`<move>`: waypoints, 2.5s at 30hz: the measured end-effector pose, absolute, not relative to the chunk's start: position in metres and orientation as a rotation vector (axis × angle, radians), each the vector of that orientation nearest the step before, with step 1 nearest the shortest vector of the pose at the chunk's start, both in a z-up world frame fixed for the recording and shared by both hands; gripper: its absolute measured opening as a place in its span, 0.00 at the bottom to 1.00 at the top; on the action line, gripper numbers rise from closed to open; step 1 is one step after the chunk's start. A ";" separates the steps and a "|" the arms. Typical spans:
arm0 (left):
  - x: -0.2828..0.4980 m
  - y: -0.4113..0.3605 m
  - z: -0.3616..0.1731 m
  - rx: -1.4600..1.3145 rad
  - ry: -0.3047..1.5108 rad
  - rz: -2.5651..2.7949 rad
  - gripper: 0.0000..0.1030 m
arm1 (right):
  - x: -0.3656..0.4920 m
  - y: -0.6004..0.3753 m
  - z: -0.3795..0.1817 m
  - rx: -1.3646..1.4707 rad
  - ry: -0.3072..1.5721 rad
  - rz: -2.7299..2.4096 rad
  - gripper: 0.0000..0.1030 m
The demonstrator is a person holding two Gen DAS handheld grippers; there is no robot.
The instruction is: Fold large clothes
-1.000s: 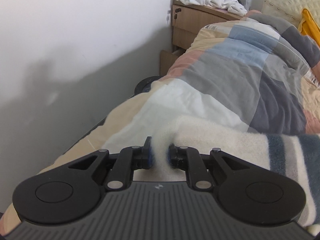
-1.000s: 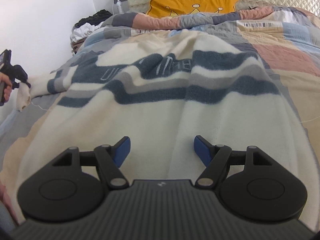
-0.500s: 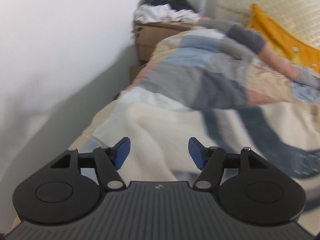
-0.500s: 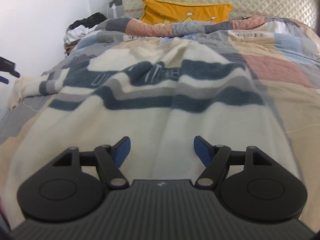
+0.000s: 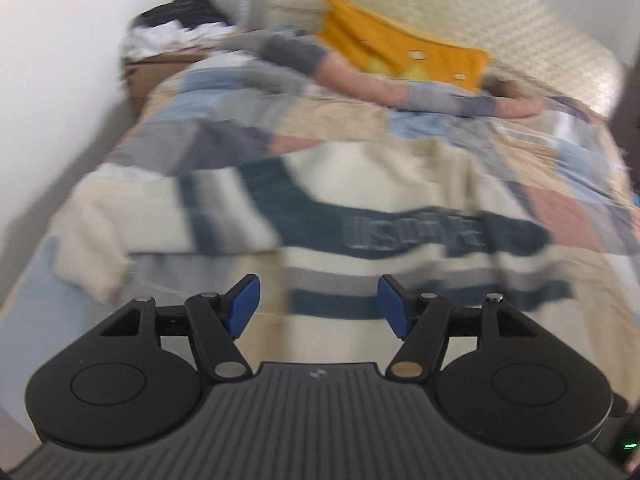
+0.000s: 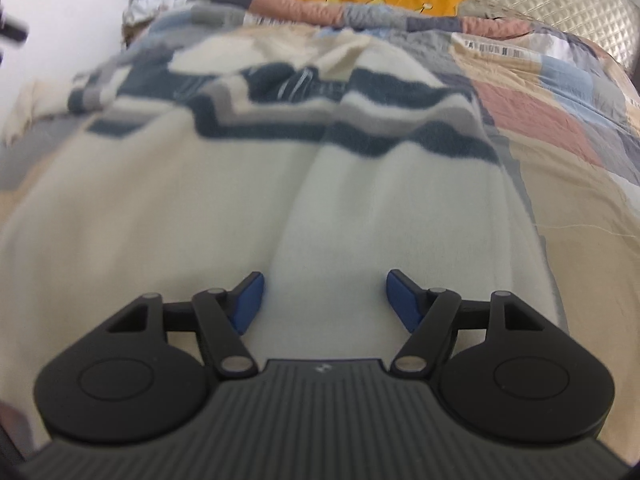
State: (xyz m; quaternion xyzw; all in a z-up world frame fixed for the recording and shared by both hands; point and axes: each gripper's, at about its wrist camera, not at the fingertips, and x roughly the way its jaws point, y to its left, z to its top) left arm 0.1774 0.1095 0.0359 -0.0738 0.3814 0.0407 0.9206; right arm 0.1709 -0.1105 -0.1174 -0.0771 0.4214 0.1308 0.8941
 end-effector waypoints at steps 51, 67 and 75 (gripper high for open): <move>0.146 0.002 -0.126 -0.185 0.815 -0.005 0.70 | 0.160 -0.154 -0.114 -0.034 0.917 0.168 0.60; 0.137 0.004 -0.125 -0.218 0.801 -0.012 0.70 | 0.155 -0.180 -0.084 0.072 0.780 -0.001 0.16; 0.141 0.009 -0.124 -0.262 0.793 -0.013 0.70 | 0.191 -0.242 -0.024 0.066 0.655 -0.081 0.16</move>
